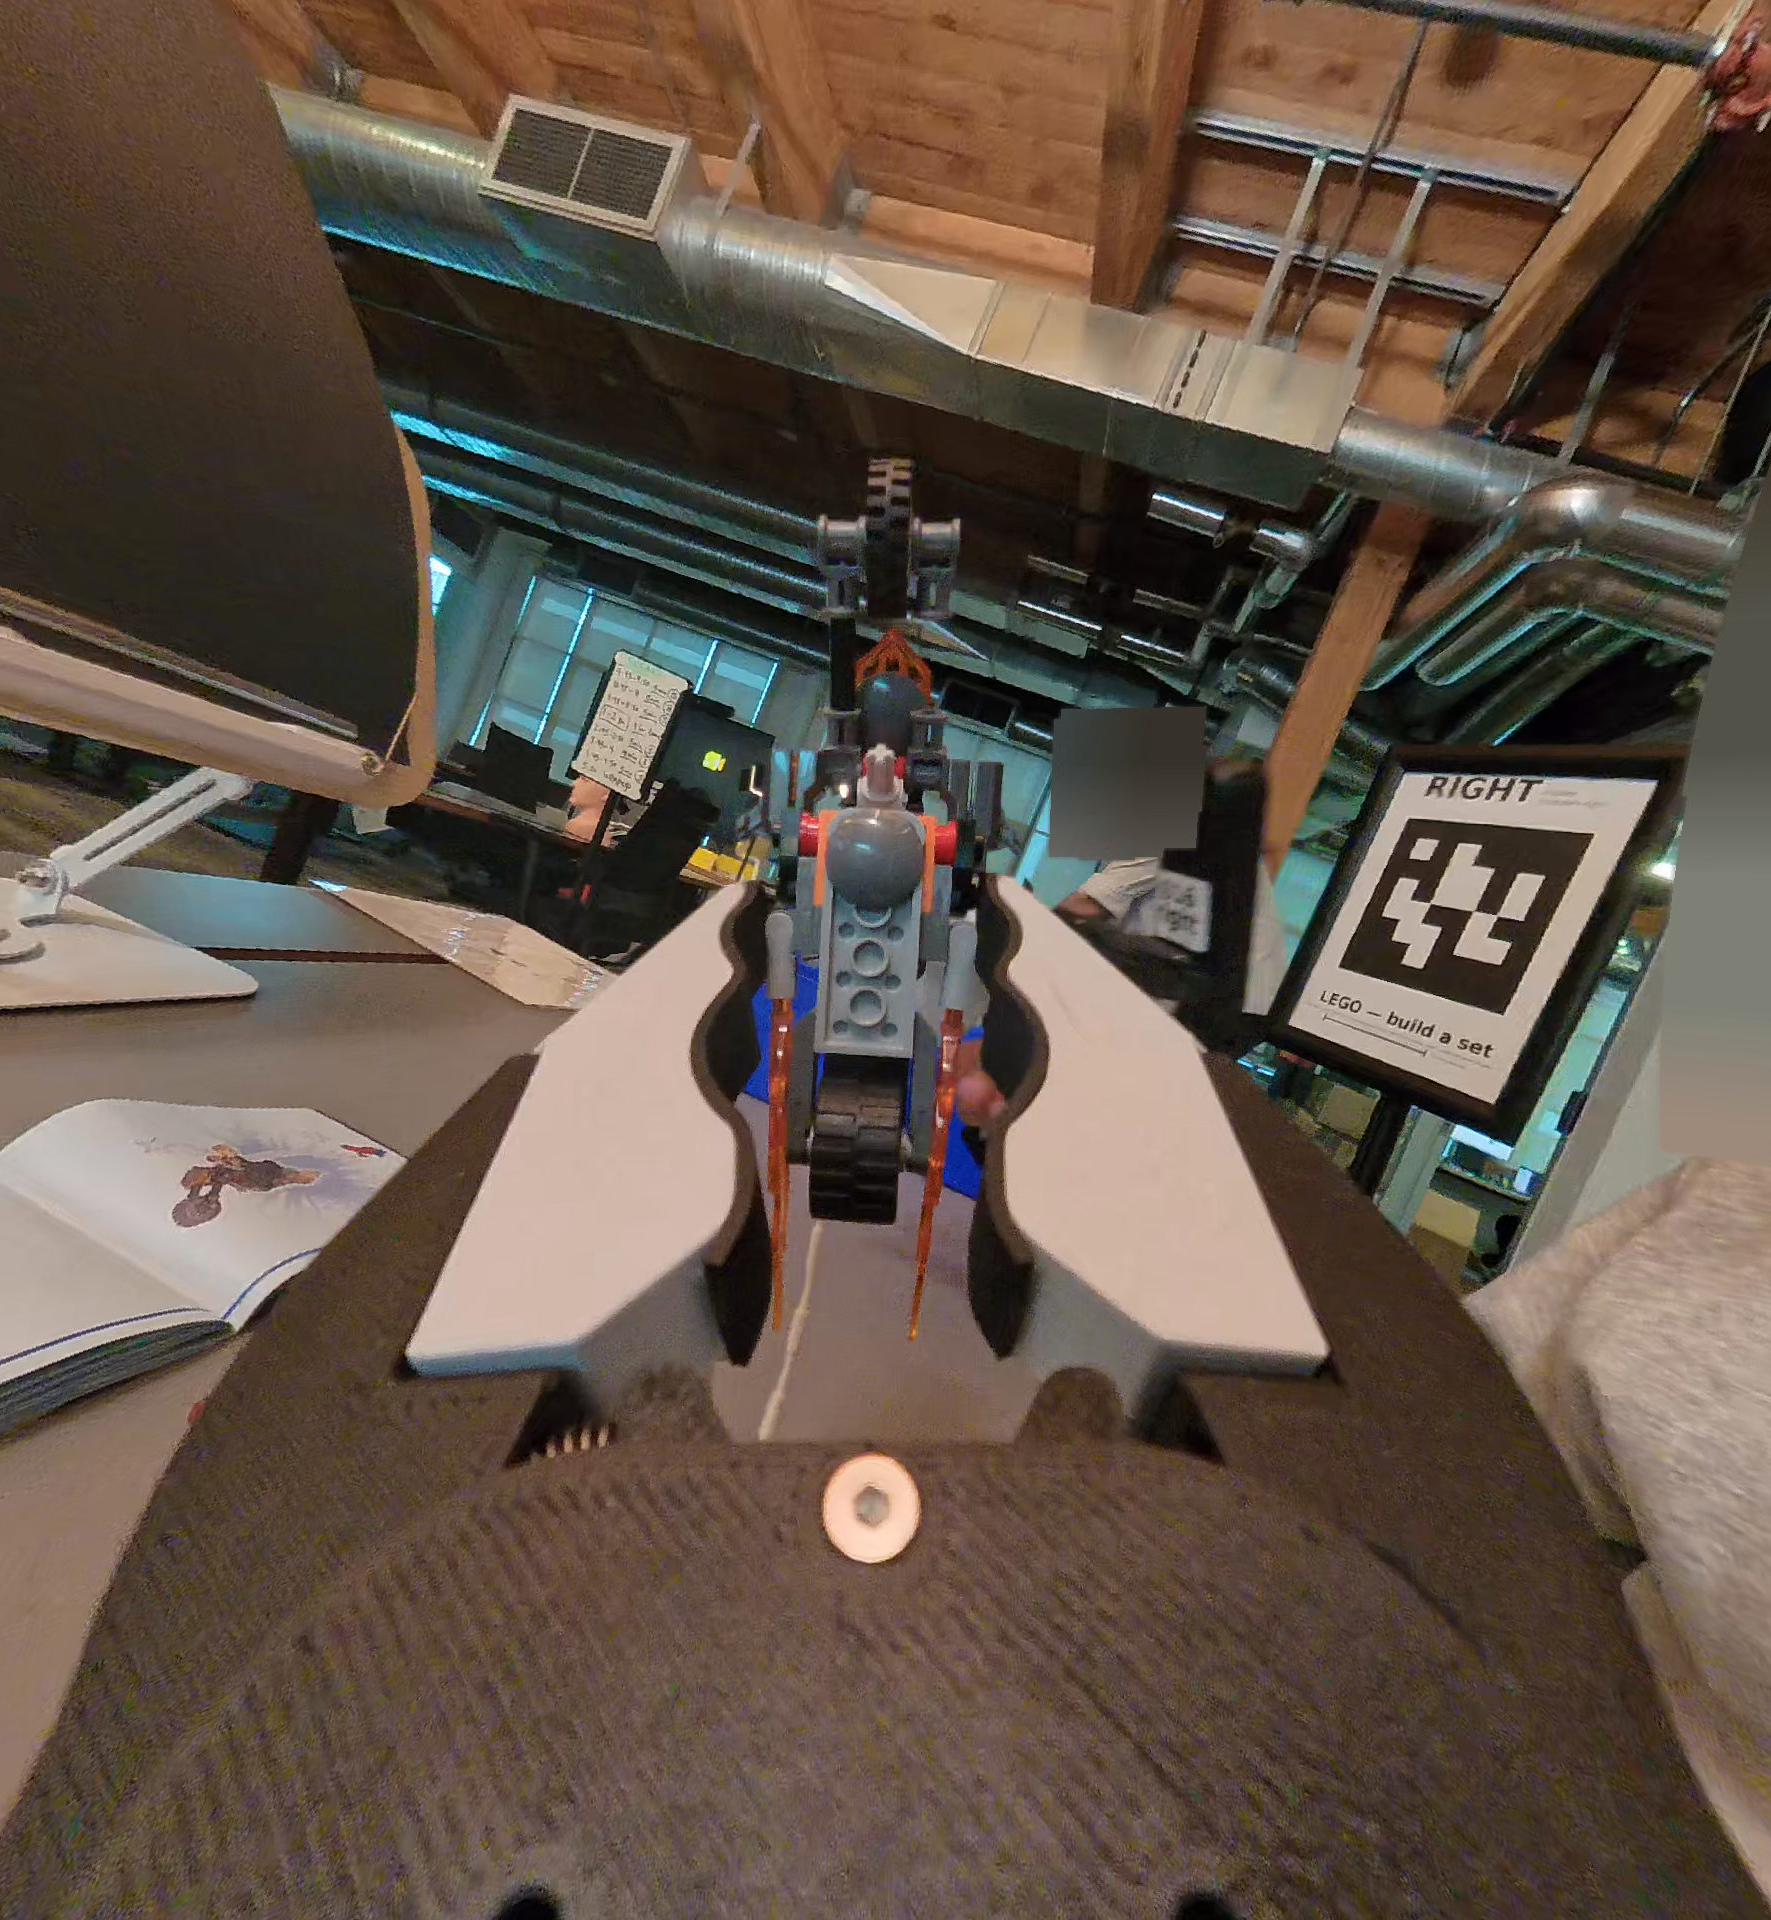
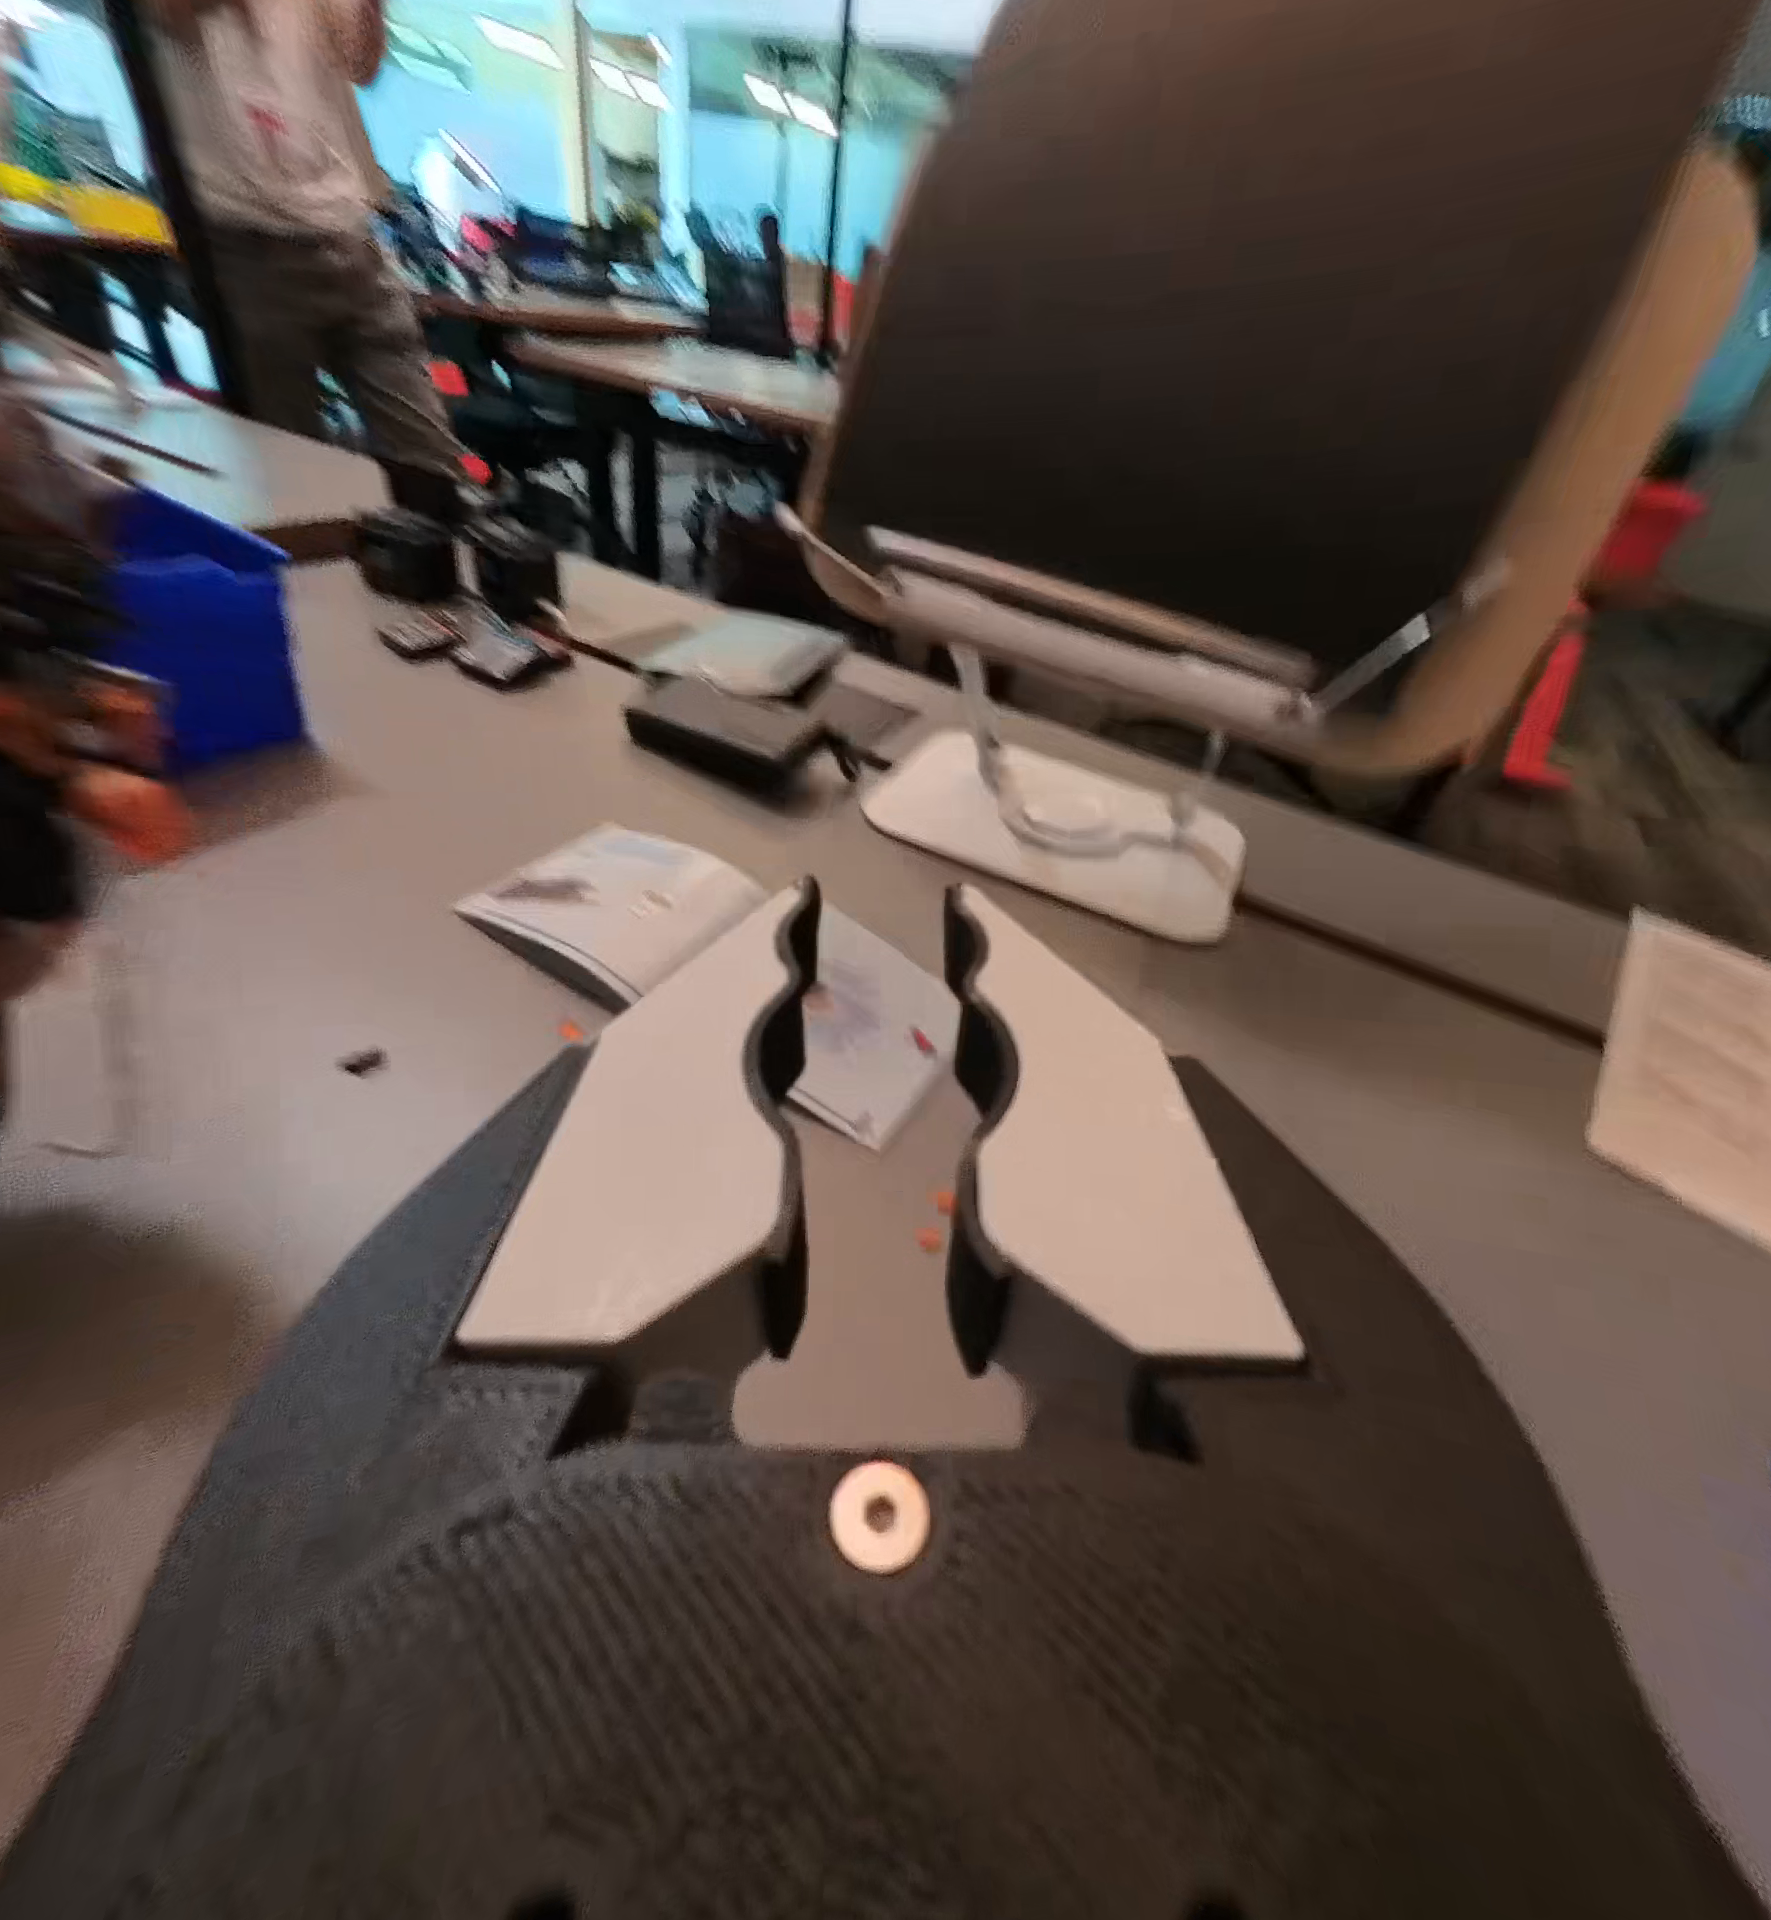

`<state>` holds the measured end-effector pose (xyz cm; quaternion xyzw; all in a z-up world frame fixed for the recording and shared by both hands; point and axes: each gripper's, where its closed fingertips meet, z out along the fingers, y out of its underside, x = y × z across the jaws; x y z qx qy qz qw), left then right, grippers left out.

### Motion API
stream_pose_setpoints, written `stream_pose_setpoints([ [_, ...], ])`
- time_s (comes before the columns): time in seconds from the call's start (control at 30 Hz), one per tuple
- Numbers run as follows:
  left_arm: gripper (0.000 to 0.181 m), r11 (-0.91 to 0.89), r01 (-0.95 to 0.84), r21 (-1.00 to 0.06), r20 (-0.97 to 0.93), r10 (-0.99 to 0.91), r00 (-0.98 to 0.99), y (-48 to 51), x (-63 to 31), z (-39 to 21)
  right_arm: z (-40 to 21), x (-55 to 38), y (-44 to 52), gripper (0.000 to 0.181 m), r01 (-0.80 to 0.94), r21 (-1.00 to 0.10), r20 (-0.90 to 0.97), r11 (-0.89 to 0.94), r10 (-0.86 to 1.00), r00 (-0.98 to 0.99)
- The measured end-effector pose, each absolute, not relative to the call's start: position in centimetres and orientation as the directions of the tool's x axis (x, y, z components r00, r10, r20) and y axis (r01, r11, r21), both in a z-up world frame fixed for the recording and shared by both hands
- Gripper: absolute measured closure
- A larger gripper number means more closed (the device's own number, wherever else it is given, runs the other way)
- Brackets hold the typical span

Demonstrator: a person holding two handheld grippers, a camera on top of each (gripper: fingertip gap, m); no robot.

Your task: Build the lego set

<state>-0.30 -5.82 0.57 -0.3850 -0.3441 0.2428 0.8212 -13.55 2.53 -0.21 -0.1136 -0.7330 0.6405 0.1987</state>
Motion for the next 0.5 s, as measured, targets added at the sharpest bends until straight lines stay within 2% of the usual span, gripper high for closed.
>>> stream_pose_setpoints([
  [0.1, 0.144, 0.606, -0.129, -0.785, 0.391, 0.647, 0.655, -6.1, -0.2, 0.6, -5.2, -17.2, 3.7, 0.168, 0.065, -0.954, 0.088, 0.291, 0.481, -0.872],
  [0.27, 0.144, 0.628, -0.123, -0.769, 0.407, 0.628, 0.663, -6.4, -0.2, 0.6, -13.4, -17.1, 2.6, 0.161, 0.287, -0.818, -0.063, 0.498, 0.419, -0.906],
  [0.37, 0.144, 0.633, -0.126, -0.764, 0.412, 0.629, 0.660, -6.6, -0.2, 0.6, -15.6, -17.1, 2.4, 0.160, 0.342, -0.754, -0.104, 0.561, 0.412, -0.905],
  [0.5, 0.144, 0.629, -0.121, -0.768, 0.410, 0.628, 0.661, -6.4, -0.2, 0.6, -16.4, -18.3, 2.5, 0.161, 0.352, -0.742, -0.080, 0.570, 0.446, -0.891],
])
